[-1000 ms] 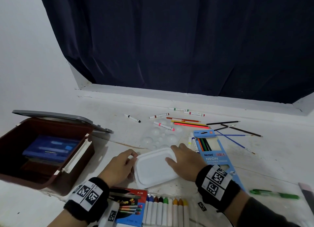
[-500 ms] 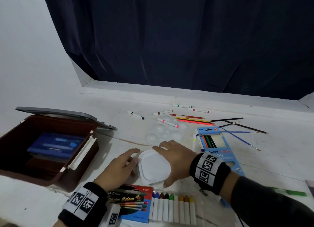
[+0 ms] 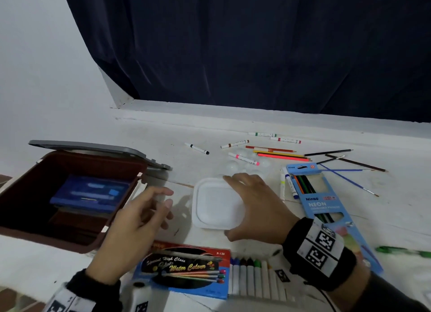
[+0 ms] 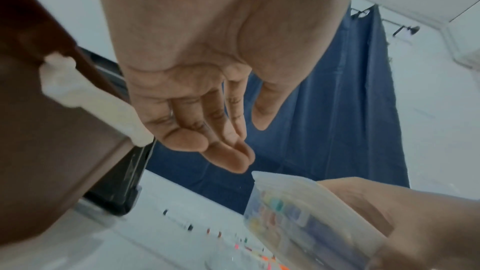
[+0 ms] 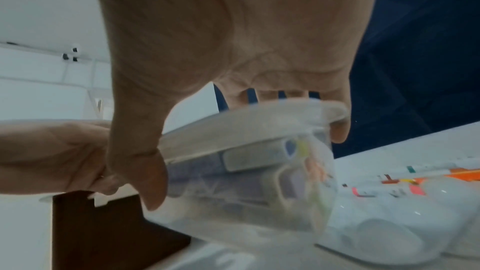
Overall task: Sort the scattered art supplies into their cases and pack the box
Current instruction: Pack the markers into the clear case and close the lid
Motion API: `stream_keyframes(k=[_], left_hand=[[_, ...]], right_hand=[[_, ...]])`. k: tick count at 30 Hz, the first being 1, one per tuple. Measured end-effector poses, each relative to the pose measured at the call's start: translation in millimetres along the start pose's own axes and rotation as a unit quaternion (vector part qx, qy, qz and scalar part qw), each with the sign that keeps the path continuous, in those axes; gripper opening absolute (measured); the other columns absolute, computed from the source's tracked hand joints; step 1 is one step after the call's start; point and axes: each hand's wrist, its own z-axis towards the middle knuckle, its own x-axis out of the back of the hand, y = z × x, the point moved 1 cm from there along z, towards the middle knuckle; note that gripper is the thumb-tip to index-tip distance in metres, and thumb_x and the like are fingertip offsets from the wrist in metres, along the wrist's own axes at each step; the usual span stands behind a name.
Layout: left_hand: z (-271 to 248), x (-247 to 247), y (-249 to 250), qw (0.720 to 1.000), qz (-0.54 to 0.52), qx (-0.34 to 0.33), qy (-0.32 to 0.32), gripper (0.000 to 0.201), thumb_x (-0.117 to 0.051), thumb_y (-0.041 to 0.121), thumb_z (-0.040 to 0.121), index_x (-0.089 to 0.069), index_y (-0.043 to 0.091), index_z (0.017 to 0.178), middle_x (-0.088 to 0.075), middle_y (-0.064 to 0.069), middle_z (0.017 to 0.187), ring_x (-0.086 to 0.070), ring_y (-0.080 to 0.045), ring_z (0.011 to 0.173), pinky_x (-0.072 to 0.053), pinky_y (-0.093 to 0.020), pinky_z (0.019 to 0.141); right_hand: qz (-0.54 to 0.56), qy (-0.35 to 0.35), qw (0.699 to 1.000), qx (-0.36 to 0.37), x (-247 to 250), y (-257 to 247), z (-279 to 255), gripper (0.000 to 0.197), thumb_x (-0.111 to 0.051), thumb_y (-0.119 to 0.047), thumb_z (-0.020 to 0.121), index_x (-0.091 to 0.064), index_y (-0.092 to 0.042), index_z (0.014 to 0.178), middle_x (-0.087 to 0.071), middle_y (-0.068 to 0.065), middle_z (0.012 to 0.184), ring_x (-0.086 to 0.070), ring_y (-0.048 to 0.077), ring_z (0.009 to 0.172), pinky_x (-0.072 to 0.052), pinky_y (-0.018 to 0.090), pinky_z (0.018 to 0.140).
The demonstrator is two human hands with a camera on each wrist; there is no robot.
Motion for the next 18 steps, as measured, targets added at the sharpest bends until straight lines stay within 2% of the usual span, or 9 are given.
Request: stream_keyframes(k=[2, 4, 7, 9, 12, 14, 16, 18], left_hand=[[1, 17, 6, 1.000, 0.000, -0.023, 0.018, 0.018, -0.058, 0.031, 0.090, -0.066, 0.027, 0.105, -0.070, -0.005, 0.076, -0.066, -0.014, 0.066, -0.050, -0.014, 0.061], [3, 36, 10, 0.999, -0.006, -0.035, 0.036, 0.015, -0.058, 0.030, 0.091, -0.067, 0.027, 0.102, -0.068, -0.008, 0.072, -0.064, -0.011, 0.062, -0.050, -0.015, 0.058], [5, 70, 7, 0.997, -0.028, -0.037, 0.063, 0.016, -0.058, 0.031, 0.090, -0.068, 0.024, 0.102, -0.065, -0.009, 0.066, -0.061, -0.015, 0.056, -0.053, -0.032, 0.048], [5, 98, 0, 0.996, -0.015, -0.050, 0.073, 0.019, -0.058, 0.034, 0.088, -0.068, 0.025, 0.102, -0.064, -0.008, 0.064, -0.063, -0.018, 0.058, -0.056, -0.040, 0.055], [9, 152, -26, 0.995, 0.035, -0.068, 0.065, 0.020, -0.061, 0.048, 0.090, -0.066, 0.034, 0.103, -0.064, -0.003, 0.066, -0.065, -0.017, 0.064, -0.056, -0.033, 0.066], [16, 188, -51, 0.991, 0.096, -0.078, 0.055, 0.024, -0.059, 0.056, 0.089, -0.064, 0.041, 0.107, -0.066, 0.003, 0.073, -0.066, -0.014, 0.068, -0.052, -0.030, 0.068], [23, 219, -75, 0.983, 0.159, -0.084, 0.030, 0.020, -0.057, 0.053, 0.089, -0.060, 0.047, 0.108, -0.070, 0.011, 0.084, -0.066, -0.011, 0.072, -0.050, -0.029, 0.065], [31, 245, -98, 0.965, 0.238, -0.112, -0.001, 0.015, -0.054, 0.053, 0.092, -0.057, 0.051, 0.107, -0.068, 0.020, 0.092, -0.064, 0.001, 0.079, -0.048, -0.018, 0.067]], right_hand=[[0.011, 0.026, 1.000, 0.003, 4, -19, -2, 0.116, -0.080, -0.056, 0.058, -0.018, -0.031, 0.154, -0.024, -0.014, 0.150, -0.018, 0.008, 0.136, -0.025, 0.029, 0.114], [0.010, 0.054, 0.998, 0.013, 7, -39, -2, 0.116, -0.079, -0.059, 0.057, -0.020, -0.033, 0.153, -0.026, -0.016, 0.149, -0.018, 0.005, 0.136, -0.024, 0.027, 0.114], [-0.007, 0.084, 0.996, 0.021, 11, -71, 4, 0.114, -0.074, -0.067, 0.055, -0.022, -0.035, 0.152, -0.027, -0.018, 0.148, -0.019, 0.005, 0.137, -0.023, 0.026, 0.115], [-0.016, 0.116, 0.993, 0.026, 9, -97, 14, 0.113, -0.069, -0.071, 0.054, -0.026, -0.034, 0.151, -0.029, -0.017, 0.147, -0.023, 0.007, 0.138, -0.025, 0.029, 0.116], [-0.003, 0.174, 0.984, 0.036, -4, -143, 35, 0.110, -0.063, -0.075, 0.052, -0.035, -0.031, 0.149, -0.037, -0.013, 0.144, -0.032, 0.010, 0.136, -0.033, 0.034, 0.113], [-0.001, 0.167, 0.985, 0.040, -17, -169, 51, 0.111, -0.058, -0.079, 0.051, -0.033, -0.032, 0.149, -0.036, -0.014, 0.145, -0.031, 0.008, 0.136, -0.033, 0.033, 0.113], [-0.014, 0.142, 0.989, 0.038, -32, -187, 69, 0.111, -0.059, -0.078, 0.051, -0.030, -0.035, 0.150, -0.032, -0.016, 0.147, -0.027, 0.006, 0.137, -0.030, 0.033, 0.114], [-0.030, 0.138, 0.989, 0.037, -44, -201, 84, 0.108, -0.061, -0.075, 0.051, -0.034, -0.034, 0.147, -0.033, -0.015, 0.147, -0.030, 0.008, 0.135, -0.033, 0.035, 0.112]])
